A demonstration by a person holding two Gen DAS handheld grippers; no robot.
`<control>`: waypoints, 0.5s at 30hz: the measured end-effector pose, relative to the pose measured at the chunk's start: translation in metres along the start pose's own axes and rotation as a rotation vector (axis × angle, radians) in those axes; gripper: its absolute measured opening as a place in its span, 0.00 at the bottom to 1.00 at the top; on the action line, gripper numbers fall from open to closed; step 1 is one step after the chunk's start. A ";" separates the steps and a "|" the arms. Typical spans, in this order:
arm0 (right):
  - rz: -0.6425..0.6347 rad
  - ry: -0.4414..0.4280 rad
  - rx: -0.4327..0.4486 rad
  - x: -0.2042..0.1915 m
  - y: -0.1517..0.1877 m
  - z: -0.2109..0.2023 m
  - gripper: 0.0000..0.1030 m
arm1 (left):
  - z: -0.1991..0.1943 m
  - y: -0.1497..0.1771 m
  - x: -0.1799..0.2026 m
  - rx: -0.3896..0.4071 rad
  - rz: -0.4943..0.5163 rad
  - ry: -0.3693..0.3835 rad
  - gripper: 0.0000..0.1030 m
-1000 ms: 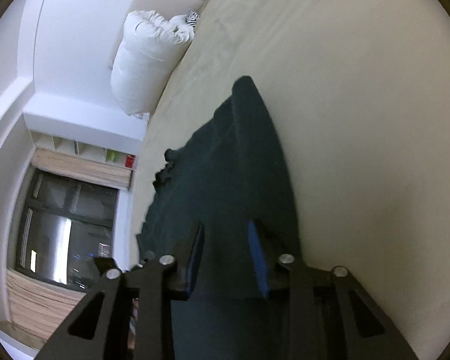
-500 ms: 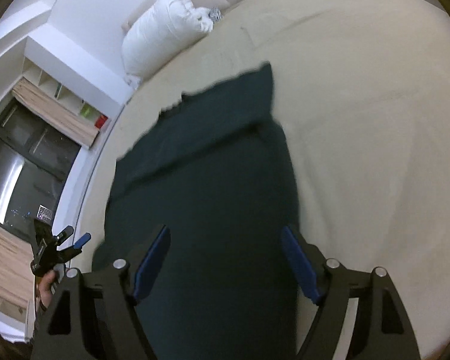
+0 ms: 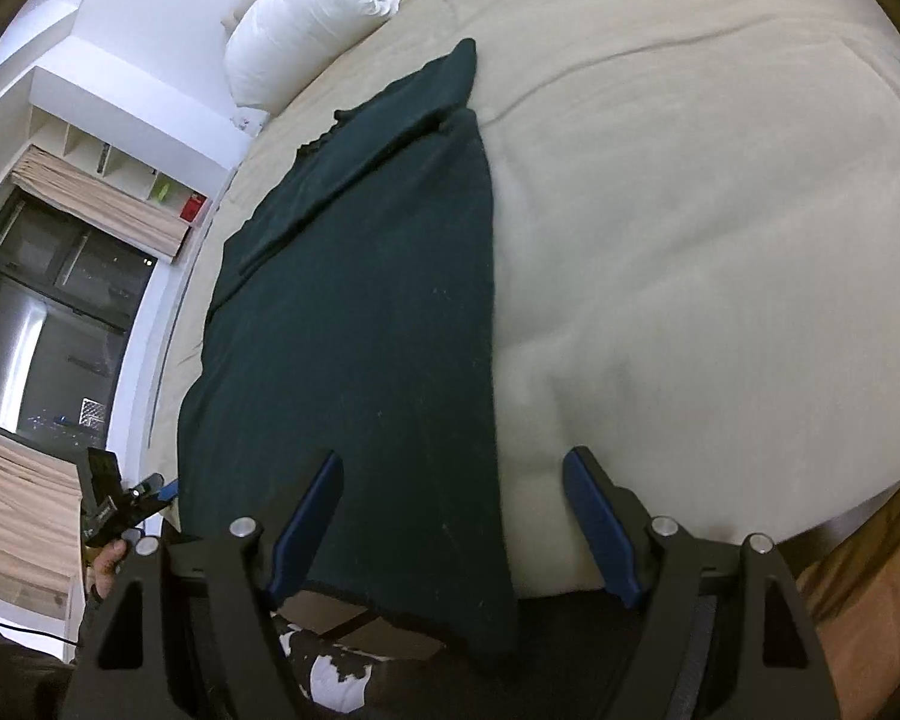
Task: Fold small clothes
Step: 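Grasp the sweater hem with both tools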
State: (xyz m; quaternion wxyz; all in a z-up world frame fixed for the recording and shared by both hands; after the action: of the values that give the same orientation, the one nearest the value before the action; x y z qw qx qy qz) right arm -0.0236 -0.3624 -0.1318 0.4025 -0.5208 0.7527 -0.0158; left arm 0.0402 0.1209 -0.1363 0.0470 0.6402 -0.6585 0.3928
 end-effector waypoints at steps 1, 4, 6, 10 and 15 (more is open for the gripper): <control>0.000 -0.009 -0.005 -0.002 0.002 0.000 0.76 | 0.001 0.001 0.003 -0.016 0.003 0.010 0.90; -0.010 -0.039 -0.033 -0.009 0.007 0.001 0.75 | 0.012 0.009 0.007 -0.073 0.019 0.021 0.81; -0.014 -0.048 -0.050 -0.010 0.011 0.001 0.73 | 0.017 0.013 0.007 -0.096 0.029 0.016 0.71; 0.002 -0.059 -0.072 -0.007 0.016 -0.002 0.65 | 0.031 0.006 0.002 -0.131 0.004 0.010 0.32; 0.013 -0.046 -0.093 -0.002 0.020 -0.007 0.59 | 0.041 0.014 0.004 -0.175 0.009 0.029 0.30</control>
State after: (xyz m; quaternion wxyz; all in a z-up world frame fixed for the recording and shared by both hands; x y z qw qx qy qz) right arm -0.0431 -0.3541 -0.1350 0.3951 -0.5341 0.7466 0.0338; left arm 0.0450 0.0923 -0.1690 0.1105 0.6250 -0.6924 0.3433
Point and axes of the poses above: each gripper's, at about its wrist camera, not at the fingertips, and z roughly the way its jaws point, x to its right, y to its underside, the point moved 6 cm from there along z, roughly the way its jaws point, and after that the axes turned 11 degrees about x, right-handed, at the moved point
